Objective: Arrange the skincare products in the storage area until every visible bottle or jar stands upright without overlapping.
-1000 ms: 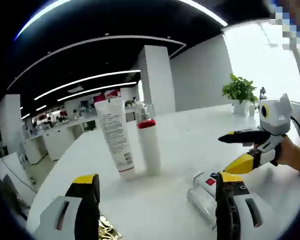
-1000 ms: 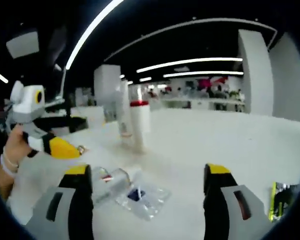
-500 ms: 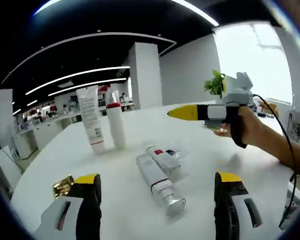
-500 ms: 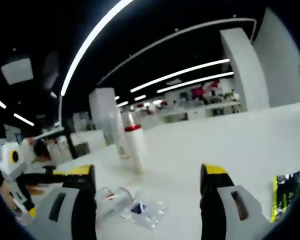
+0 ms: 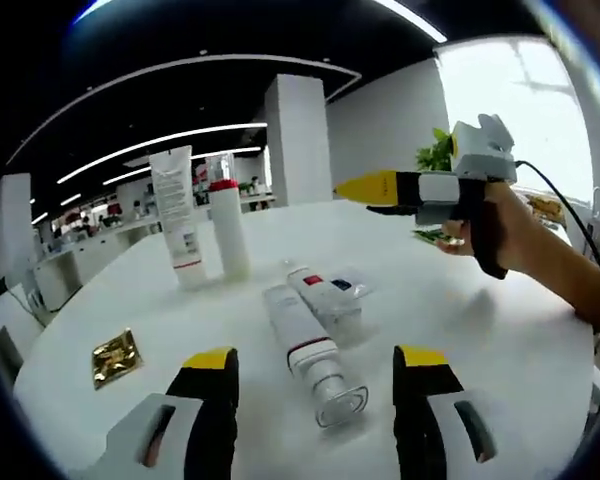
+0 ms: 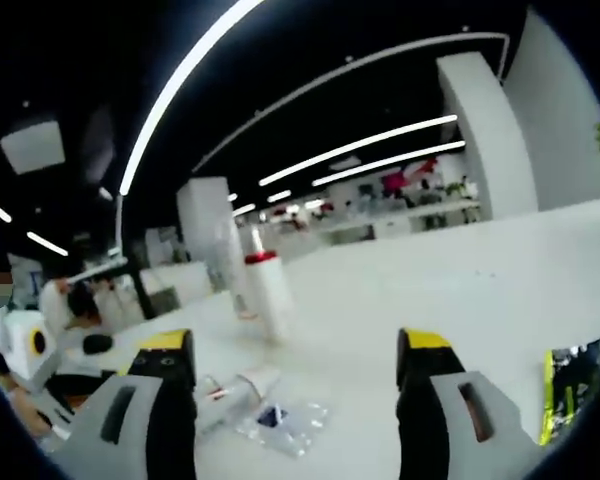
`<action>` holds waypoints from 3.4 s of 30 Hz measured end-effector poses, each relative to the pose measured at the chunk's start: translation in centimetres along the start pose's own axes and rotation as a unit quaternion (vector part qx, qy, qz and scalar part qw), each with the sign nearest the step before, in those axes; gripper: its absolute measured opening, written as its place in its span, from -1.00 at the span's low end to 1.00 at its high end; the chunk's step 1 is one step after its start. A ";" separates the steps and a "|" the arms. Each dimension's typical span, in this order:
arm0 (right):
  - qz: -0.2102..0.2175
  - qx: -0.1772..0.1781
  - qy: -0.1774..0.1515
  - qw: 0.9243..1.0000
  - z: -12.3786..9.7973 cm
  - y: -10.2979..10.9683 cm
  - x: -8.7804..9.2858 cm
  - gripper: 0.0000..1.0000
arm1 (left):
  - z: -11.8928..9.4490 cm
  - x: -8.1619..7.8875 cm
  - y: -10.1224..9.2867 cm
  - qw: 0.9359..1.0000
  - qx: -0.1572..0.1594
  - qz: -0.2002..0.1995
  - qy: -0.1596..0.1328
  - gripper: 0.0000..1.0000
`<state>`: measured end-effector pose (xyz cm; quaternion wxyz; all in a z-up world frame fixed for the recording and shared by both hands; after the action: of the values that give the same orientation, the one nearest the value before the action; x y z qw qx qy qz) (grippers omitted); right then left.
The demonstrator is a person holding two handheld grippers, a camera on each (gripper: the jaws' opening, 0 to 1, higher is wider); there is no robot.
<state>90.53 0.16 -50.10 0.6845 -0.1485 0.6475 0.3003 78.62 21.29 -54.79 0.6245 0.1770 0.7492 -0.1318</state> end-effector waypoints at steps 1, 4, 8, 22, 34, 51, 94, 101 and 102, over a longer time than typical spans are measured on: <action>0.001 0.001 0.002 1.000 0.1 0.0 0.1 0.63 | -0.1 0.0 0.1 1.000 -0.004 0.015 -0.008 0.00; 0.001 0.001 0.006 1.000 0.1 0.0 0.2 0.63 | 0.0 0.1 0.4 1.000 -0.016 0.022 -0.007 -0.20; 0.001 0.000 0.010 1.000 0.1 0.0 0.3 0.62 | 0.1 0.5 0.9 0.999 -0.023 0.022 0.013 -0.43; -0.001 -0.003 0.018 1.000 0.0 0.1 0.5 0.59 | -2.3 -1.4 2.1 0.998 -0.060 -0.013 0.008 -0.57; -0.003 0.002 0.016 1.000 -0.1 -0.1 0.5 0.58 | -5.2 -6.1 1.7 0.996 -0.068 0.019 -0.049 -0.57; -0.006 -0.002 0.026 1.000 0.2 0.3 0.8 0.56 | -5.8 -8.1 2.3 0.993 -0.073 0.035 -0.086 -0.57; -0.023 -0.012 0.046 0.999 0.5 0.7 1.4 0.52 | -4.8 -7.3 5.0 0.993 -0.047 -0.017 -0.109 -0.23; -0.023 -0.012 0.048 0.999 0.5 0.7 1.4 0.52 | -5.3 -5.2 4.7 0.994 -0.048 -0.031 -0.096 -0.22; -0.024 -0.012 0.048 0.998 0.6 0.7 1.4 0.52 | -5.3 -4.9 4.8 0.994 -0.048 -0.036 -0.090 -0.23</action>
<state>90.52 1.35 -51.31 0.6579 -0.1867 0.6719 0.2843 76.71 27.37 -48.88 0.6921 0.1070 0.7014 -0.1330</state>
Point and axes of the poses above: the point that each gripper's makers call its tool centre point, and the gripper's own axes: z roughly forward along the fingers, y roughly to its left, x roughly out of its underside, the point moved 10 cm from there along -z, roughly backward along the fingers, and after that the axes turned 10 degrees about -y, right-handed, at the moved point
